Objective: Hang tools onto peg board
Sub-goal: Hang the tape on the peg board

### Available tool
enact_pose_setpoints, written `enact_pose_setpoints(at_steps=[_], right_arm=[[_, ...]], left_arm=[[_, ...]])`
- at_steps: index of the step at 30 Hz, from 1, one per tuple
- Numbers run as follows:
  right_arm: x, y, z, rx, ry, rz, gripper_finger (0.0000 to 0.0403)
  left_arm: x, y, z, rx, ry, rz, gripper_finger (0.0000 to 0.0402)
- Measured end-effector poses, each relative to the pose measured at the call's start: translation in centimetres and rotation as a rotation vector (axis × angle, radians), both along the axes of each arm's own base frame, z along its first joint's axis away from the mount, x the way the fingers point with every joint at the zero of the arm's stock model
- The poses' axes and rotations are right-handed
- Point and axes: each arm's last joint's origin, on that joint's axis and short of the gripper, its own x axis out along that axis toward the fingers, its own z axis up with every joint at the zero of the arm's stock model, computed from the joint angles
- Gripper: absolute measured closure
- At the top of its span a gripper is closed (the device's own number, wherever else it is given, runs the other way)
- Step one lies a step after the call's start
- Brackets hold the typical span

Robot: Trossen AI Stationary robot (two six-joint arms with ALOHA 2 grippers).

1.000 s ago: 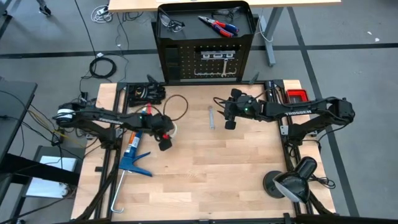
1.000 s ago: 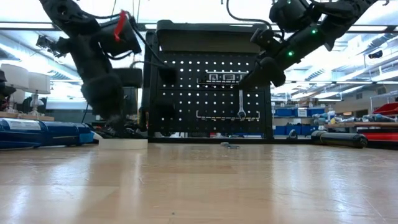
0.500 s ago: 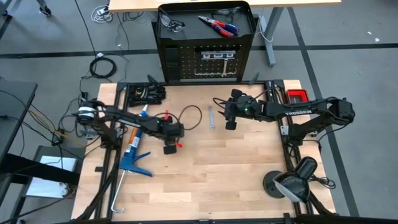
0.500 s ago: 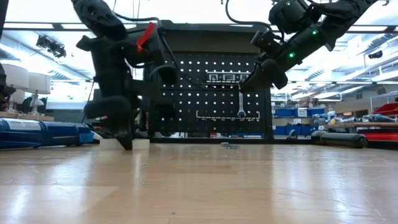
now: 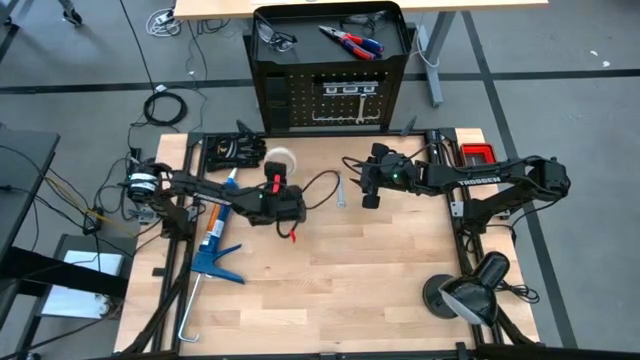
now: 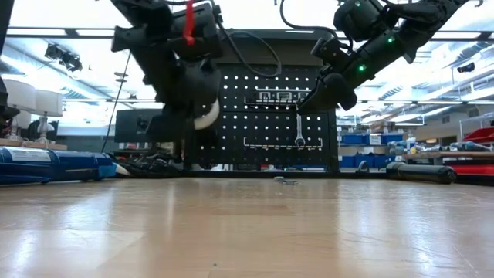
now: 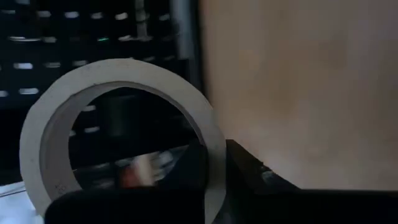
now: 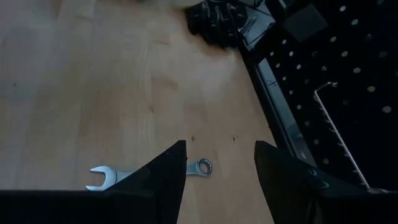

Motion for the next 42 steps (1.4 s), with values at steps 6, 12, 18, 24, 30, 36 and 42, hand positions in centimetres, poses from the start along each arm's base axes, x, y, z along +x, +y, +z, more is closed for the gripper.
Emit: enact_pose_setpoints(at_steps=[6,12,18,24,30,36,42], right_arm=[[0.0,0.0,0.0,0.003,0.000,0.003,0.0206],[0.0,0.1,-0.1,0.021,-0.002,0.020,0.0206],[0.0,0.1,-0.1,0.025,0.001,0.024,0.0206],[0.0,0.1,-0.1,0.037,-0.003,0.017,0.0206],[0.0,0.1,-0.1,0.047,-0.007,0.013,0.0206],[0.0,0.1,-0.1,0.047,-0.006,0.013,0.0206],[0.0,0.1,-0.1,0.052,-0.008,0.022,0.0206]], left_arm=[[0.5,2.9,3.0,0.100,0.011,0.075,0.0380],[-1.3,5.4,7.5,0.054,-0.157,0.065,0.0380],[-2.8,7.8,10.5,0.036,-0.216,-0.011,0.0380],[-3.4,10.0,10.9,0.005,-0.220,-0.052,0.0380],[-3.9,11.6,11.2,0.009,-0.278,-0.033,0.0380],[-4.0,12.4,11.1,-0.011,-0.250,-0.078,0.0380],[-3.9,13.4,10.7,-0.065,-0.264,-0.044,0.0380]])
